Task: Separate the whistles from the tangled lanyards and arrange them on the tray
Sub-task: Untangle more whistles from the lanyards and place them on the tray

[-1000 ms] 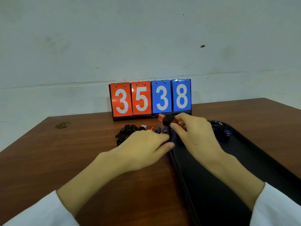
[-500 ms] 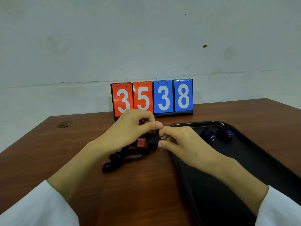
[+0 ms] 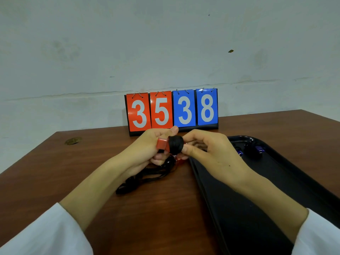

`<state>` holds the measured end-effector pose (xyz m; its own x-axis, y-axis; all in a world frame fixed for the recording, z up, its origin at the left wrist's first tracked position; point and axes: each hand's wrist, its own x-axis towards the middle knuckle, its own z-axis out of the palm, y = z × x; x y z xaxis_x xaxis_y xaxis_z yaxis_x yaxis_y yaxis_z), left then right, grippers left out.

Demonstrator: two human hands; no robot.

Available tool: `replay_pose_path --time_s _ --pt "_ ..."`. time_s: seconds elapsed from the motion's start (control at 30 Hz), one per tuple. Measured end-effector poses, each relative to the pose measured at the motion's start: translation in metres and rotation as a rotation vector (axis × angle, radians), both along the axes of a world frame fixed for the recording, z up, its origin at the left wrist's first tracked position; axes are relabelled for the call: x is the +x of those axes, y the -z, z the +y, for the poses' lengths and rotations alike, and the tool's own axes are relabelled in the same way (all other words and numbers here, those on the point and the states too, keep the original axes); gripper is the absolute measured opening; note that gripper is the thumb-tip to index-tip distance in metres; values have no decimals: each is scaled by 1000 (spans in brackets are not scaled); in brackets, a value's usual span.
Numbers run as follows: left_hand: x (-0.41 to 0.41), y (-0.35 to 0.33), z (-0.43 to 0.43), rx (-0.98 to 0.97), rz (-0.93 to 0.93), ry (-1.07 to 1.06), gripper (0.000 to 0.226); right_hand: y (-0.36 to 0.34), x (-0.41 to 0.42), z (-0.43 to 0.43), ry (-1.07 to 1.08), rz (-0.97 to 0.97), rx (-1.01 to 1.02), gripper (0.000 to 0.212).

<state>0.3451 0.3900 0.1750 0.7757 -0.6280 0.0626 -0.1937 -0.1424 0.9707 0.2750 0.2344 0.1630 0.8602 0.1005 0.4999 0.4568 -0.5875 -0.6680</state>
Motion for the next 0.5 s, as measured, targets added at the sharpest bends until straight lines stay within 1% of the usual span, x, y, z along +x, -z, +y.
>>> replay_pose_path --time_s 0.07,0.1,0.17,0.23,0.3,0.37,0.5 --pt "-2 2 -3 -59 147 45 37 0 1 -1 42 -12 36 13" --pt "-2 2 -4 -77 191 65 38 0 1 -1 69 -18 42 14" --pt "-2 4 -5 -88 233 78 42 2 2 -2 129 -34 59 15" --pt "-3 5 -4 -74 235 86 32 3 4 -4 206 -64 75 14" --pt "-3 5 -5 -44 201 91 19 5 6 -7 299 -97 43 14" --pt "-4 6 -6 21 117 51 17 7 7 -9 375 -109 -37 18" --pt "-5 5 -8 231 -153 -130 10 12 9 -12 452 -94 -217 25"
